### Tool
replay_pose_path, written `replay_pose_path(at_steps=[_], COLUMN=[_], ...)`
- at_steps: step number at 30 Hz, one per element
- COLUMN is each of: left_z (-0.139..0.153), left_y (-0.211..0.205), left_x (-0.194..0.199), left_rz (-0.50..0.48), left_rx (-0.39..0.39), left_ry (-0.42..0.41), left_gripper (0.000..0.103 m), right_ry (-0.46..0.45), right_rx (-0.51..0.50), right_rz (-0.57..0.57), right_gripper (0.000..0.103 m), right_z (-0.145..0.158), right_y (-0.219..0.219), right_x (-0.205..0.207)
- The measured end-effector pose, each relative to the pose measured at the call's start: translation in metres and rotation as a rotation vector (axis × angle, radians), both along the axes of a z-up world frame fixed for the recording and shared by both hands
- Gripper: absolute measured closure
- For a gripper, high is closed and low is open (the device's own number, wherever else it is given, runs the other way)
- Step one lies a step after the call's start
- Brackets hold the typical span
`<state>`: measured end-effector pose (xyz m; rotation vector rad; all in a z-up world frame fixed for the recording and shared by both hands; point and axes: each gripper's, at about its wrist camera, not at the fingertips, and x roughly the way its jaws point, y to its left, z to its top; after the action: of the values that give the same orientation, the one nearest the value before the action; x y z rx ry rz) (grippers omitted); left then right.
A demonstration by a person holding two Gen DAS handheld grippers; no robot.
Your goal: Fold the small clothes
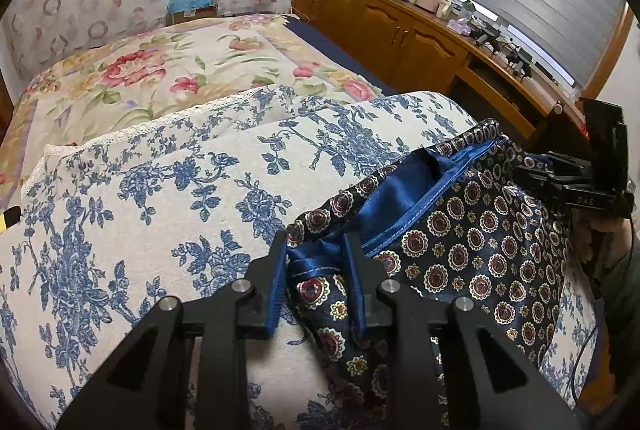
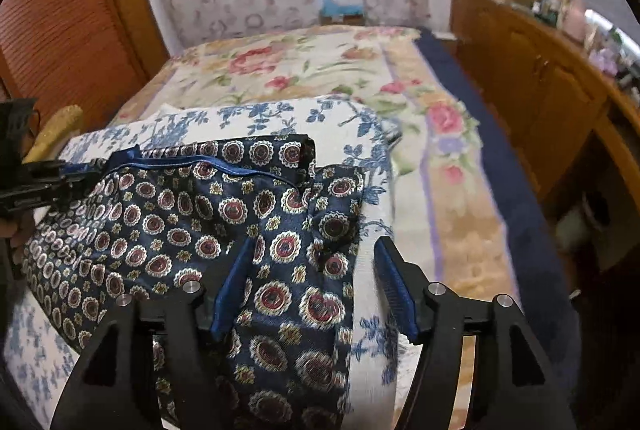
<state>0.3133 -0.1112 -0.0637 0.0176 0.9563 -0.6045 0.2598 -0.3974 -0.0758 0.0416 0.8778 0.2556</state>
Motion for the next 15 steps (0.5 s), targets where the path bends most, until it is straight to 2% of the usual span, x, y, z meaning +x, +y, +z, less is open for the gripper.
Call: replay_pose_path(at_steps=[5,8,9,10,11,12,13,15], left_z=[-0.001,0.000,0.001,0.002,0.004,0.008,0.012,0.025], left_y=[-0.001,-0.004,-0.004,-0.004,-0.003,-0.003,-0.002,0.001], left_x=[0.000,-0.001,-0.001,-0.002,-0.003,-0.007,-0.010,-0.019], left_rz=[-0.001,-0.013,-0.017,-0.018,-0.019,-0.022,-0.023,-0.020], left_rx=[0.009,0.010,-0.003,-0.011,-0.014,-0.027,-0.037,-0.060], left_ry=[-0.010,-0.016,-0.014,-0.017,-0.024,-0.042,-0.056,-0.098], left_gripper=[0.078,0.087,0.095,0.097,0.098,0.099,0.100,0.100], right_ry=[-0.002,-0.013,-0.015,-0.015,-0.014,-0.014,-0.018,-0.039], right_rx=[0.035,0.029,0.026,0.035,0.042,0.044,0.040,0.030], right_rz=[0.030,0.056,0.067,0.086,0.098,0.113,0.128,0.141], right_gripper=[0.038,0.047,0.055,0.067,0.071,0.081,0.087,0.089], right_z=[-0.002,-0.002,-0.001,-0.001,0.000,0.000,0.001,0.006], right_y=[0.003,0.010,0.011,0.013,0.015,0.017,0.020,0.024], right_x=[0.009,0.008,0.007,0.006,0.005,0.004,0.002,-0.003])
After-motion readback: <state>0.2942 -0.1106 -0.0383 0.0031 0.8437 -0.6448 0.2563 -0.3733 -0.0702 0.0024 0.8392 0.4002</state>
